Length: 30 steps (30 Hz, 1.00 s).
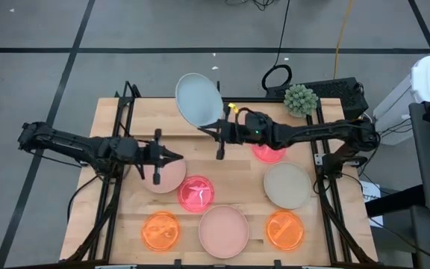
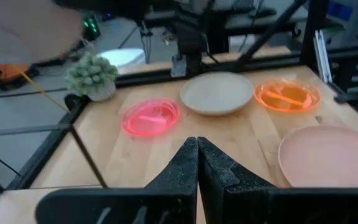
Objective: Place and stack plates onto a shelf
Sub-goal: Put the blue plate on the shelf
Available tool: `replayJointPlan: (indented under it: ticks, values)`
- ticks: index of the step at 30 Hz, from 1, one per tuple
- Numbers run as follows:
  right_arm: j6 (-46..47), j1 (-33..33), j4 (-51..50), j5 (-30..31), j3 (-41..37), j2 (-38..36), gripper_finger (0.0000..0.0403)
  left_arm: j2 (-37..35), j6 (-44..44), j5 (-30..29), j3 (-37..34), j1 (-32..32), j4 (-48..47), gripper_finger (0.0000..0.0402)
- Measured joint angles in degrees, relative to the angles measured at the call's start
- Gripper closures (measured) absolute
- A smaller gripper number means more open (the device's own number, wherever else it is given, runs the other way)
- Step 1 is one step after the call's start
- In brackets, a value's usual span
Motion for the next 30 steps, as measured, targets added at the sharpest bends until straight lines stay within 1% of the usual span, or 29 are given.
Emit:
replayJointPlan:
  ticks: [5,9,13,16,23,26,30]
  values:
    - [1.1,-2.0,0.8,-3.2,3.5,4.5,0.0403,-6.2,-0.8,0.0,0.0,0.8,-3.7,0.04]
    - [1.3,-2.7,0.7,-3.3,6.5,8.2,0.0403,-9.6,-0.1,0.0,0.0,0.8,-6.5,0.04]
    - [1.9,-3.3,0.8,-3.4,9.8,11.4,0.0403,-11.6,-1.3,0.0,0.0,0.8,-10.3,0.04]
    - [2.2,-3.9,0.8,-3.4,11.7,13.2,0.0403,-12.1,-4.1,0.0,0.0,0.8,-13.6,0.04]
    - [5.9,-5.3,-1.6,-3.3,11.9,13.2,0.0403,-11.9,-10.9,1.0,0.0,-0.5,-20.0,0.04]
    - [6.0,-5.3,-1.7,-3.4,11.9,13.5,0.0403,-11.9,-11.4,1.0,0.0,-1.0,-19.9,0.04]
    - [6.1,-5.3,1.7,-3.5,11.9,15.1,0.0403,-11.9,-11.4,1.0,0.0,-1.2,-19.1,0.04]
